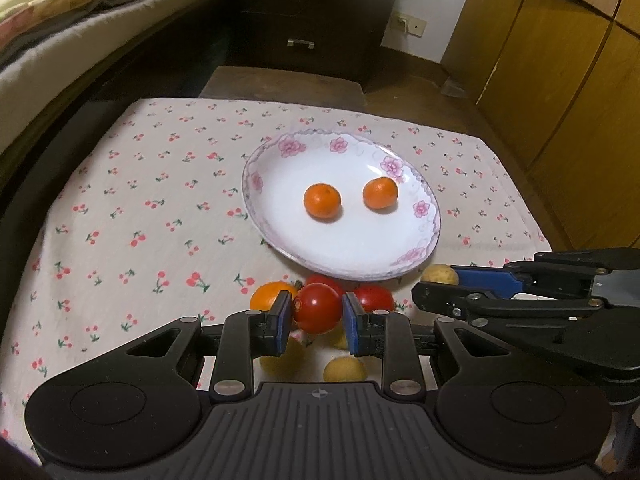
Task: Organize fruits
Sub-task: 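Carry the tomato and brown fruit over the plate and open both grippers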
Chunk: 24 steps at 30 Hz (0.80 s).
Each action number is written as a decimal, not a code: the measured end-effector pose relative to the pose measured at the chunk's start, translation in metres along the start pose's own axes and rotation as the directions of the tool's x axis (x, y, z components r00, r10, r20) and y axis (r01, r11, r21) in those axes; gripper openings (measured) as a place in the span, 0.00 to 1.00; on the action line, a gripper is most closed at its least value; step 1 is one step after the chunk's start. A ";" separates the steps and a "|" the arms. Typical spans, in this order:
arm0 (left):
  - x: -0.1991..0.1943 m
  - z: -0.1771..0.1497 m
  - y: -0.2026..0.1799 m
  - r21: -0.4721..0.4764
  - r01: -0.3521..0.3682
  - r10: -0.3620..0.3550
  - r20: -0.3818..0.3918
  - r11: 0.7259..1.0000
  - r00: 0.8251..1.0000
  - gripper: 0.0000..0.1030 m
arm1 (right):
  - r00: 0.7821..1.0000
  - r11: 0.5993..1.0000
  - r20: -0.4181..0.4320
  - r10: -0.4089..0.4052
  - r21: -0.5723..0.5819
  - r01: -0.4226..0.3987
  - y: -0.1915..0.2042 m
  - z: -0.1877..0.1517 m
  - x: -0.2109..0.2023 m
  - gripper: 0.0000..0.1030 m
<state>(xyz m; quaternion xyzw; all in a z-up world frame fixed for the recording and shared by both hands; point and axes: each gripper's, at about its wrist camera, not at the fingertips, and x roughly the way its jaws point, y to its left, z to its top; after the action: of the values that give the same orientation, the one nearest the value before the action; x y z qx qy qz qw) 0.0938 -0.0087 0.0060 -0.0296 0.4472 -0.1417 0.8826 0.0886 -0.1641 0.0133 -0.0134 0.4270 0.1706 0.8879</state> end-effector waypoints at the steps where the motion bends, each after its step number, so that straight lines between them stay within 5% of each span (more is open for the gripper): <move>1: 0.001 0.002 -0.001 -0.001 0.001 -0.001 0.002 1.000 1.000 0.34 | 1.000 1.000 0.002 0.000 0.001 0.000 0.000 0.002 0.001 0.25; 24: 0.038 0.036 -0.004 -0.006 -0.014 0.014 -0.004 1.000 1.000 0.34 | 1.000 0.999 -0.008 -0.018 0.032 0.018 -0.028 0.030 0.038 0.25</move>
<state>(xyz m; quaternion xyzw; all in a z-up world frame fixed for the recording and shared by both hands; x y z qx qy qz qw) 0.1430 -0.0260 -0.0011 -0.0288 0.4498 -0.1341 0.8825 0.1420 -0.1739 0.0006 -0.0035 0.4330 0.1555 0.8879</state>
